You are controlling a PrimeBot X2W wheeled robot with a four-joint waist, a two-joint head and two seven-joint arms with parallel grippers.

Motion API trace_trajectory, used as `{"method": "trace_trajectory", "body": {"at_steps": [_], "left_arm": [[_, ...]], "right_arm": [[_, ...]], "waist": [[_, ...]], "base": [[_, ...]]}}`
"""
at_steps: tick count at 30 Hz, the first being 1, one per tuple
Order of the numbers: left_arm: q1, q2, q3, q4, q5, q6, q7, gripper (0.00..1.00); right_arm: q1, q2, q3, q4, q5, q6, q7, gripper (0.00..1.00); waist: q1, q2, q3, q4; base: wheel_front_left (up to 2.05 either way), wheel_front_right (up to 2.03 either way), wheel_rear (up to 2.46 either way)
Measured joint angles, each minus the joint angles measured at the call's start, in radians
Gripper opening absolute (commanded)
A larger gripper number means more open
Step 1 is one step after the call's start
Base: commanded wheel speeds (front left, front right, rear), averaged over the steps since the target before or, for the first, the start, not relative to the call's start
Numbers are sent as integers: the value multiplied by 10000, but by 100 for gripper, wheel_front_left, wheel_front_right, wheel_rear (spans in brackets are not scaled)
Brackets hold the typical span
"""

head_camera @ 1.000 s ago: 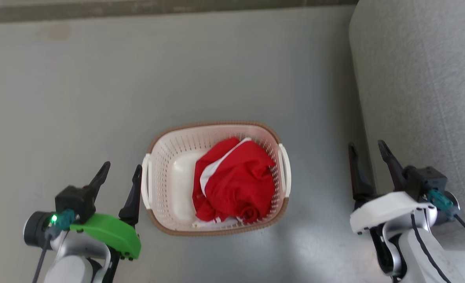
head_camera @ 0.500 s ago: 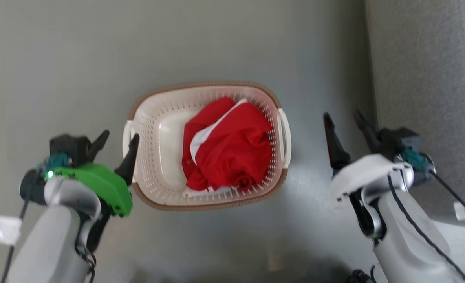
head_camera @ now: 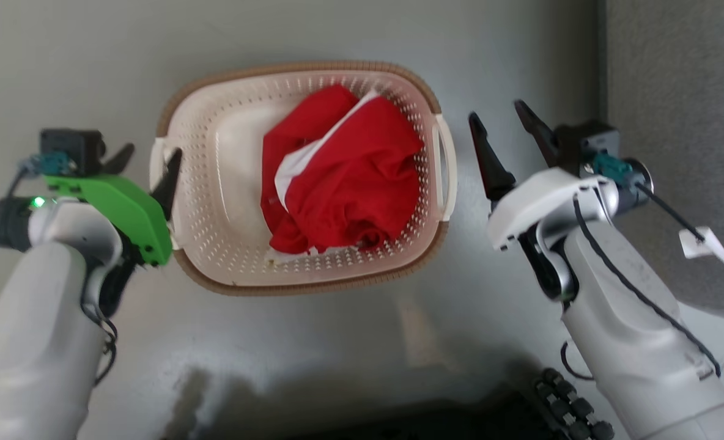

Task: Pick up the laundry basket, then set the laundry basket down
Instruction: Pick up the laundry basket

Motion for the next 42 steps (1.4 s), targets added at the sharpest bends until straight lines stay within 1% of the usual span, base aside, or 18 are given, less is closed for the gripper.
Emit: {"method": "trace_trajectory", "body": {"at_steps": [8,10,15,22,26,27,28,29,30,34,42], "left_arm": [[-658,46,-81,976,-13,-102,-4,100],[-830,46,-128,1229,-17,-157,-31,100],[-1230,36,-205,1868,-105,-182,-130,100],[-1607,-19,-395,2621,-196,-188,-242,100],[-1835,-146,-458,2970,-316,-199,-267,100],[-1908,-221,-456,3095,-499,-199,-265,85],[-1955,-293,-453,3158,-696,-199,-267,44],[-1987,-351,-472,3195,-826,-199,-247,0],[-2027,-401,-575,3219,-913,-199,-153,0],[-2221,-593,-832,3390,-1269,-194,-86,0],[-2368,-619,-1174,3618,-1795,-186,-102,0]], "right_arm": [[-664,2,389,732,52,184,-104,100],[-764,-4,527,872,213,188,-140,100],[-1039,-6,995,1216,696,376,-249,100],[-1316,-6,1390,1906,1216,389,-228,100],[-1568,-6,1628,2236,1442,389,-90,100],[-1621,-6,1662,2291,1519,397,-86,100],[-1690,-6,1689,2368,1666,437,-36,100],[-1747,-8,1720,2445,1768,437,2,22],[-1789,-6,1737,2500,1881,439,4,0],[-1977,52,1918,2715,2151,533,146,0],[-2274,40,2021,3137,2560,539,161,0]], "waist": [[0,0,860,-69],[0,0,1042,-87],[0,0,1367,-111],[-1,0,1578,-108],[-1,0,1624,-99],[-1,0,1634,-95],[-1,0,1643,-89],[-1,0,1653,-82],[-1,0,1661,-75],[-1,0,1686,-45],[-1,0,1650,23]], "base": [[0,0,0],[0,0,0],[0,0,0],[0,0,0],[0,0,0],[0,0,0],[0,0,0],[0,0,0],[0,0,0],[0,0,0],[0,0,0]]}}
